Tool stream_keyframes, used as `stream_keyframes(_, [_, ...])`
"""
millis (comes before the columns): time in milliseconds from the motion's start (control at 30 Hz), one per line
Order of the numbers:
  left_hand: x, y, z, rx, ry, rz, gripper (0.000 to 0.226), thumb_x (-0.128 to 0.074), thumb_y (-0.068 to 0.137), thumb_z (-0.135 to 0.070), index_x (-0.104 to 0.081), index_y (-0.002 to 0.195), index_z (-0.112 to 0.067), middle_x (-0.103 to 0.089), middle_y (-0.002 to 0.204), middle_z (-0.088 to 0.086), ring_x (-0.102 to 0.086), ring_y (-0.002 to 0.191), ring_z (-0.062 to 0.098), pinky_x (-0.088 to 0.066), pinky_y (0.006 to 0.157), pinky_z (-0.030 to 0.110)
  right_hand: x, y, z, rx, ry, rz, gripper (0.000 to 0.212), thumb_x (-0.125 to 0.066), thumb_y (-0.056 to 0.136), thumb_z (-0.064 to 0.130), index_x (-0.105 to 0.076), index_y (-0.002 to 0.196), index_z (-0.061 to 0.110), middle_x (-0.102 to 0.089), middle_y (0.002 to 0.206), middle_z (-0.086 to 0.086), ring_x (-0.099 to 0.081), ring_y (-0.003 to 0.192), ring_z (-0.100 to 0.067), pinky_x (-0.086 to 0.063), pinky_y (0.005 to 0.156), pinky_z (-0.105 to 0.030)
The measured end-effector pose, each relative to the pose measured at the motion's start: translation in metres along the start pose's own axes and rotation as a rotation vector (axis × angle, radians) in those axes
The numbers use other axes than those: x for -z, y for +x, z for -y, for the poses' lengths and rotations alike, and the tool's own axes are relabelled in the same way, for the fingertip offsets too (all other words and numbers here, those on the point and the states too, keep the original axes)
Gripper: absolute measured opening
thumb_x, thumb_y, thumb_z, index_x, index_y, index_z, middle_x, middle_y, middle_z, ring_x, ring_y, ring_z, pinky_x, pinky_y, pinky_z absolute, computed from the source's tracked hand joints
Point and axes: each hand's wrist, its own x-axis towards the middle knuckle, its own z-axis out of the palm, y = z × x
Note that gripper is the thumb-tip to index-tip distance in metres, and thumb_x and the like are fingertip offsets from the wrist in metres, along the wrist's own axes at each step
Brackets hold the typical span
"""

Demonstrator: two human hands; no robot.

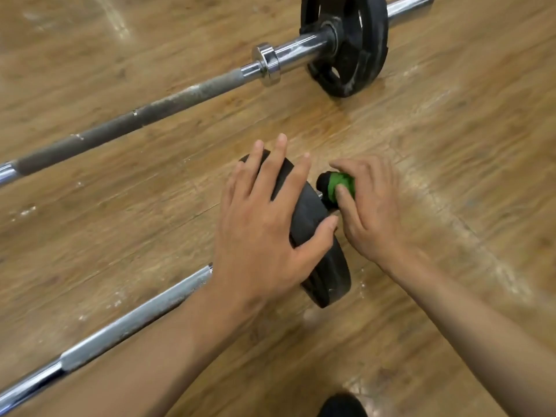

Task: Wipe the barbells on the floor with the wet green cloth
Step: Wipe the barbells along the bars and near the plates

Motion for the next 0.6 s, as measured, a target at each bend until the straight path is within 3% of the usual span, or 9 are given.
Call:
stream_keyframes(167, [0.002, 0.003, 0.003, -0.017, 0.011, 0.026, 0.072, -0.051, 0.093, -0.059, -0.052, 0.151, -0.015, -0.038, 0.165, 0.01, -0.025, 0.157, 0.031, -0.032, 0.119, 0.057, -0.016, -0.01, -0.026, 0.347, -0.109, 0.037, 0.038, -0.045, 0.11, 0.028, -0.065, 0.14, 0.015, -0.059, 0.142, -0.021, -0.055, 0.128, -0.04, -0.04, 0.106, -0.054])
stream_keyframes(233, [0.001, 0.007, 0.004, -0.015, -0.016, 0.015, 0.071, -0.052, 0.093, -0.058, -0.054, 0.15, -0.015, -0.04, 0.163, 0.011, -0.027, 0.156, 0.031, -0.033, 0.119, 0.057, -0.015, 0.001, -0.045, 0.325, -0.119, 0.042, 0.036, -0.049, 0.108, 0.023, -0.068, 0.135, 0.01, -0.059, 0.14, -0.024, -0.056, 0.128, -0.043, -0.042, 0.107, -0.055])
stream_keyframes(400, [0.0, 0.014, 0.014, 0.009, -0.081, -0.014, 0.067, -0.055, 0.093, -0.052, -0.057, 0.147, -0.012, -0.044, 0.16, 0.012, -0.034, 0.153, 0.033, -0.034, 0.118, 0.057, -0.029, 0.014, -0.015, 0.027, -0.024, -0.061, 0.029, -0.05, 0.105, 0.016, -0.072, 0.121, 0.006, -0.065, 0.128, -0.018, -0.061, 0.113, -0.04, -0.046, 0.095, -0.053])
stream_keyframes(533, [0.002, 0.021, 0.021, -0.017, -0.076, 0.002, 0.065, -0.051, 0.097, -0.053, -0.056, 0.148, -0.013, -0.045, 0.159, 0.012, -0.037, 0.151, 0.032, -0.035, 0.116, 0.058, -0.034, -0.001, -0.008, 0.349, 0.09, 0.023, 0.031, -0.052, 0.105, 0.012, -0.06, 0.134, 0.005, -0.063, 0.135, -0.025, -0.061, 0.122, -0.041, -0.046, 0.105, -0.052])
stream_keyframes(600, [0.004, 0.023, 0.024, -0.003, -0.068, 0.023, 0.065, -0.047, 0.098, -0.055, -0.053, 0.15, -0.016, -0.044, 0.16, 0.01, -0.036, 0.152, 0.03, -0.034, 0.116, 0.057, -0.033, 0.003, -0.026, 0.357, 0.001, -0.001, 0.034, -0.05, 0.106, 0.014, -0.064, 0.136, 0.006, -0.061, 0.138, -0.025, -0.059, 0.126, -0.041, -0.043, 0.109, -0.053])
